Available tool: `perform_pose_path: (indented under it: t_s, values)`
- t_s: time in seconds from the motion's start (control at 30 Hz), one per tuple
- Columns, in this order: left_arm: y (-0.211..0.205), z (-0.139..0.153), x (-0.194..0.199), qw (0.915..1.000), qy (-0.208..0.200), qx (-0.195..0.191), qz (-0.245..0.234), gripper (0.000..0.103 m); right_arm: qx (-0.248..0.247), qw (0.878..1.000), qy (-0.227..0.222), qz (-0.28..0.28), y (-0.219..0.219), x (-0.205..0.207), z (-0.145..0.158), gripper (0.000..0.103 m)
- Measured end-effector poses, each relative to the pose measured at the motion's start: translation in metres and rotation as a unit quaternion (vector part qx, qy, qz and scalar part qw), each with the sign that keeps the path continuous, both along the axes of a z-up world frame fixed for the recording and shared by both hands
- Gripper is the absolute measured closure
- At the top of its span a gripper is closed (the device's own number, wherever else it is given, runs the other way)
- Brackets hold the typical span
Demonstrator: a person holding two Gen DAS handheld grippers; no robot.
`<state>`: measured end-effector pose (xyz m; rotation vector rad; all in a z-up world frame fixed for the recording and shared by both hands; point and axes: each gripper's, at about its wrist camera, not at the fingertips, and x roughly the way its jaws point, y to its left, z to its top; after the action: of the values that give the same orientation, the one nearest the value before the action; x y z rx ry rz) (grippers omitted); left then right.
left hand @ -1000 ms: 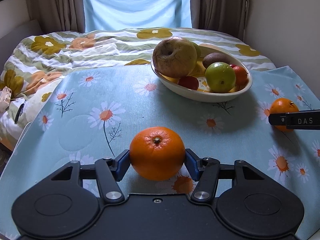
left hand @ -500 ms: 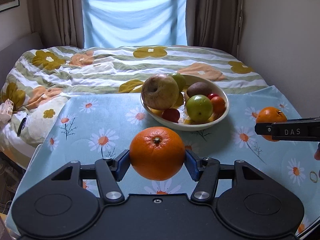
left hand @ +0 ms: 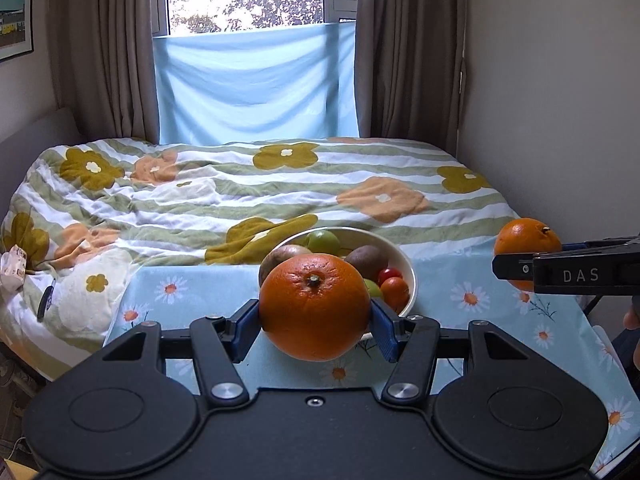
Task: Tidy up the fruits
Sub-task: 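Carry both oranges up and over the white bowl with both tools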
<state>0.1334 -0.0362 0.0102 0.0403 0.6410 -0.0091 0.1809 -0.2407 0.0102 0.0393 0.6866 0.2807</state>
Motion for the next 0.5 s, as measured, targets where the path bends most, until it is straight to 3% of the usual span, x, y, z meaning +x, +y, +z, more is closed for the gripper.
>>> perform_pose_path:
  t_s: [0.27,0.5]
  values:
    - [-0.009,0.009,0.04,0.9995,-0.01,0.003,-0.031,0.041,0.008,1.0,-0.009,-0.011,-0.001,0.025,0.014,0.028]
    - [-0.013,-0.001,0.087,0.9985,0.003,0.013,-0.054,0.041,0.011,1.0,-0.002,-0.026,0.002,0.062,0.012,0.028]
